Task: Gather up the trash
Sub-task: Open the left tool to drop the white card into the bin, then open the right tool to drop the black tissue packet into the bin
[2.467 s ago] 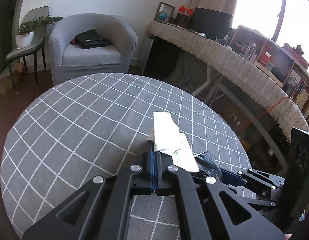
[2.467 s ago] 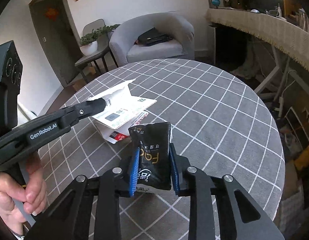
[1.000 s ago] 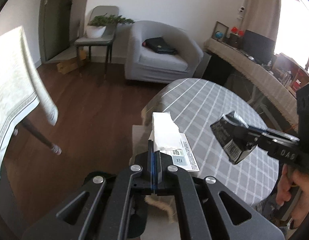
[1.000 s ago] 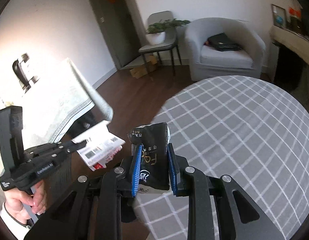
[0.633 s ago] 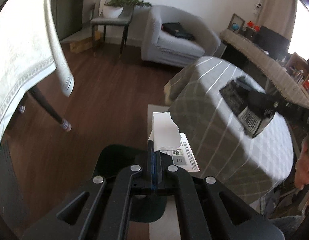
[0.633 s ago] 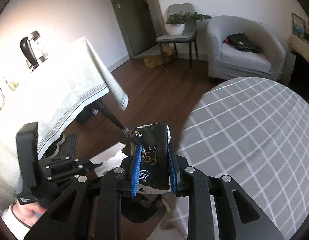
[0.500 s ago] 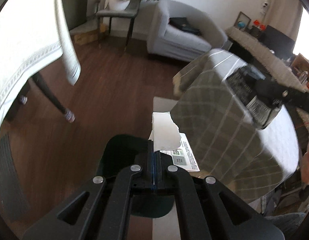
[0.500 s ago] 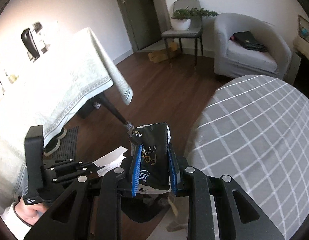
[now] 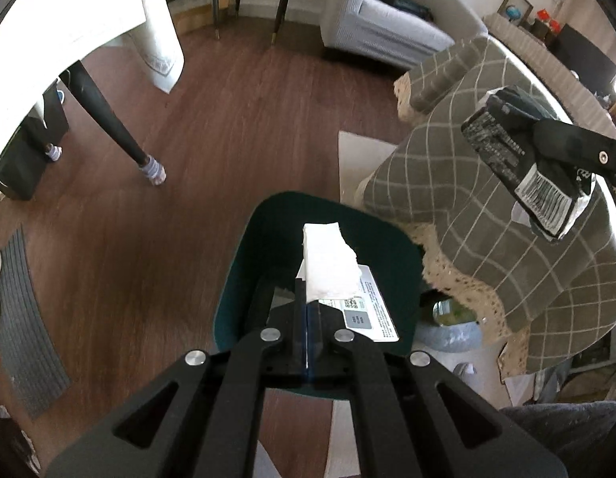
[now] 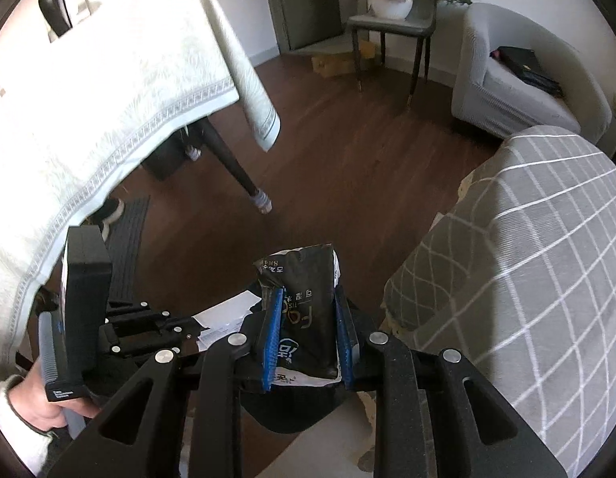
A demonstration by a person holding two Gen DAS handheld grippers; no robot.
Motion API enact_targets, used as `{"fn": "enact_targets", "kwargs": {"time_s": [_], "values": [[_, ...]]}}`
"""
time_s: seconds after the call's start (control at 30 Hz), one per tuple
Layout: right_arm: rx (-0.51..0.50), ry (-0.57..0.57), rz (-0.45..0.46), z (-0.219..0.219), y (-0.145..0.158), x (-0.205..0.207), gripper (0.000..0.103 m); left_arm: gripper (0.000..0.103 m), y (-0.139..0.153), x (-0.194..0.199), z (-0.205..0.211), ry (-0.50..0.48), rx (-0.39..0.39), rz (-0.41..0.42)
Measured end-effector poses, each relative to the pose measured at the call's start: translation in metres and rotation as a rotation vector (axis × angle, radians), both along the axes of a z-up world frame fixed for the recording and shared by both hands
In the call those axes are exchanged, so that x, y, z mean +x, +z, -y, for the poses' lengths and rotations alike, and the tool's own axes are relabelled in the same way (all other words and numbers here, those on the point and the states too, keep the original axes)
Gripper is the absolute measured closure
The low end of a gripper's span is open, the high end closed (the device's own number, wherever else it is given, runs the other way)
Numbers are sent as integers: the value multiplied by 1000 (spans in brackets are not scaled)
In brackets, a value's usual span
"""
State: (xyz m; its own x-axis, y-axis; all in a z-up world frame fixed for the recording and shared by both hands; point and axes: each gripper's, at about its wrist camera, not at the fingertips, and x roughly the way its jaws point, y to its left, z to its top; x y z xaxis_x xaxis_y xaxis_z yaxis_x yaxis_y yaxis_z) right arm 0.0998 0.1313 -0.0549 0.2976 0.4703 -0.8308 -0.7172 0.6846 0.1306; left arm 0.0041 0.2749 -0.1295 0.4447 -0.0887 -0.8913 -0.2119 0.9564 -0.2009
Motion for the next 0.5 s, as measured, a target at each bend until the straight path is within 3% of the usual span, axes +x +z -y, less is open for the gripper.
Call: {"fn": "enact_targets", "kwargs": {"time_s": [0.13,0.5], "values": [[-25,10,-21,-12,-11,1,79,81,-8,-1,-2,-4,4,-34],[-86,42,-76,-39,-47,2,79,60,7,-15,-12,-9,47,29]]}}
